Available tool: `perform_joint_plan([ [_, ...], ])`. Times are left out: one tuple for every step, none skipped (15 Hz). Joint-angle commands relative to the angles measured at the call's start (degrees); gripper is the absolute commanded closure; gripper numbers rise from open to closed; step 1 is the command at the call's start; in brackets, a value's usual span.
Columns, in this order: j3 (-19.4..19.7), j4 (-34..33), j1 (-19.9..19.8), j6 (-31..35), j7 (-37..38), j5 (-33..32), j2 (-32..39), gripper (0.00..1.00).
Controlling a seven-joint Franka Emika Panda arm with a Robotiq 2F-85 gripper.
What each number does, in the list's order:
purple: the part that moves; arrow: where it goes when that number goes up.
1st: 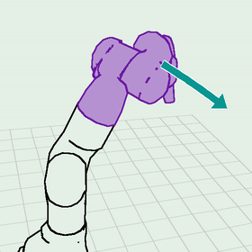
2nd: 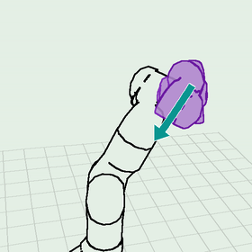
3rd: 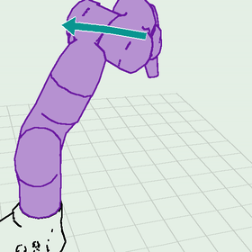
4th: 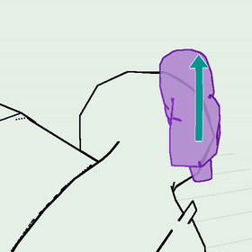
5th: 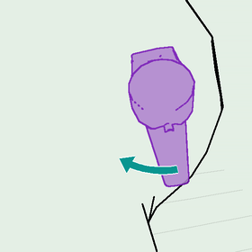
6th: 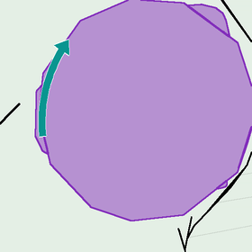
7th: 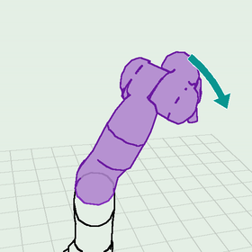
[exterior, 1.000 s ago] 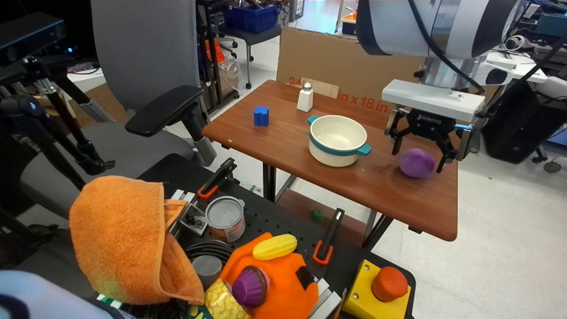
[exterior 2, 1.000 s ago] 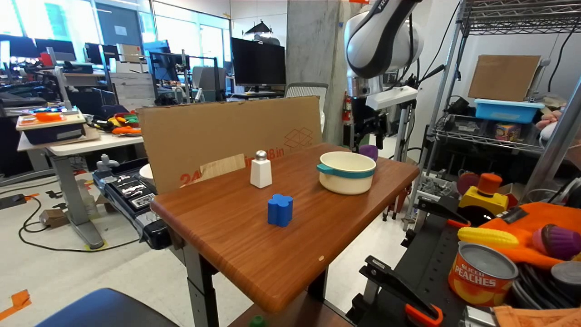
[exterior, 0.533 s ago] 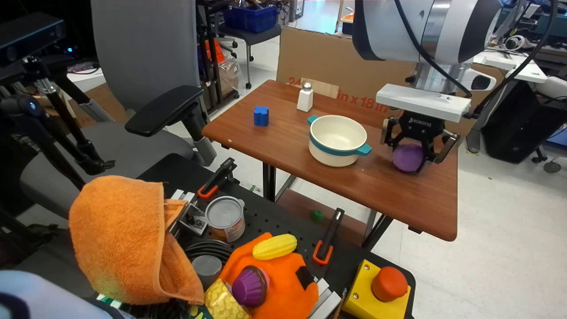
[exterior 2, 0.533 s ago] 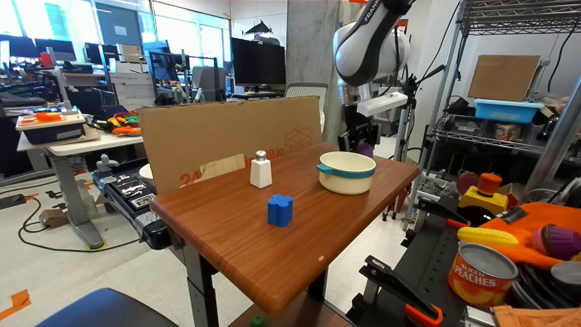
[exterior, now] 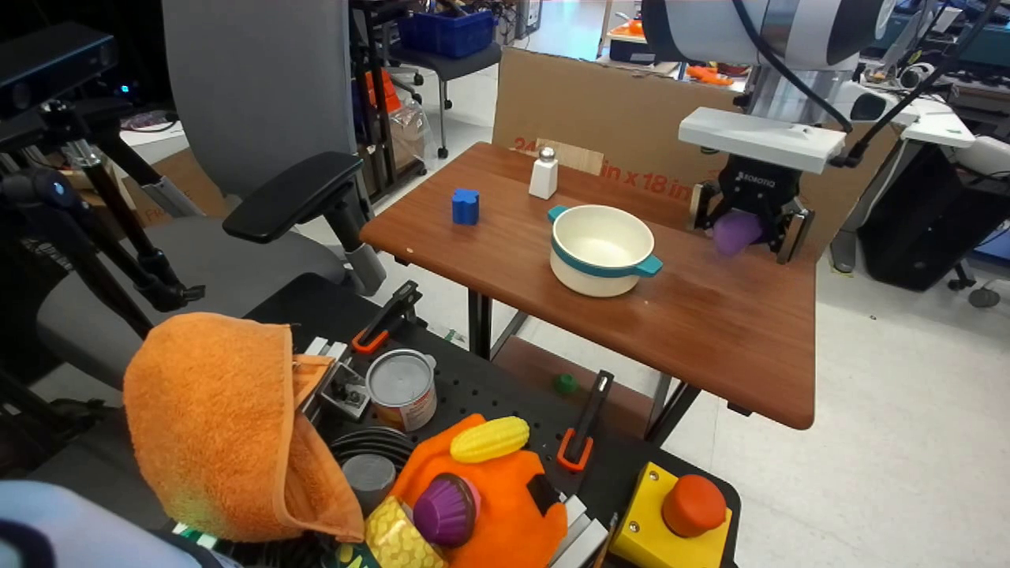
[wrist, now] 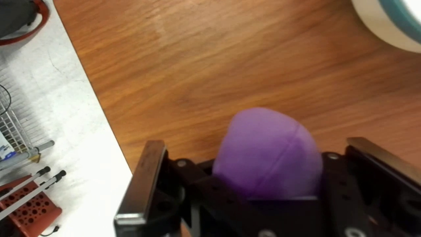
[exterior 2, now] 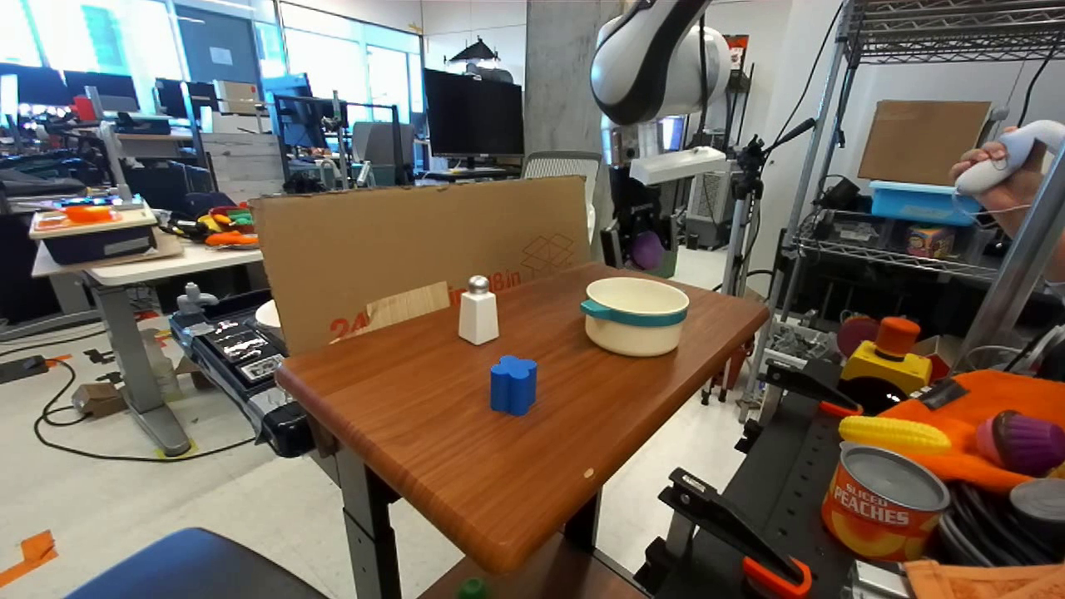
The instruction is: Move the purple plush toy backwards
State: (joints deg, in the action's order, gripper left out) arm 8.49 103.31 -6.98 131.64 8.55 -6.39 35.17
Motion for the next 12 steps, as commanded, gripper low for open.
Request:
perform_joint_plan([
  [-1.5, -5.8, 1.7, -3.0, 1.5, 2.3, 2.9, 1.0],
  [-1.9, -6.7, 2.5, -3.2, 2.3, 2.4, 3.6, 1.0],
  [-2.2, -7.4, 3.3, -3.6, 2.9, 2.5, 4.3, 1.0],
  [-2.6, -7.9, 4.0, -3.9, 3.3, 2.4, 4.9, 1.0],
  [-2.8, -8.1, 4.9, -3.7, 4.0, 2.3, 5.5, 1.0],
  [-3.2, -8.4, 5.5, -3.7, 4.2, 2.3, 6.1, 1.0],
  [-3.4, -8.6, 6.2, -3.4, 4.6, 2.3, 6.6, 1.0],
  [-3.6, -9.0, 6.8, -3.4, 5.1, 2.4, 7.1, 1.0],
  [-3.8, -9.2, 7.4, -3.3, 5.4, 2.5, 7.5, 1.0],
  [-3.8, -9.5, 7.9, -3.2, 5.7, 2.4, 7.9, 1.0],
  [-3.8, -9.7, 8.3, -3.0, 6.1, 2.4, 8.4, 1.0],
  [-3.6, -10.0, 8.8, -3.1, 6.5, 2.2, 8.8, 0.84],
])
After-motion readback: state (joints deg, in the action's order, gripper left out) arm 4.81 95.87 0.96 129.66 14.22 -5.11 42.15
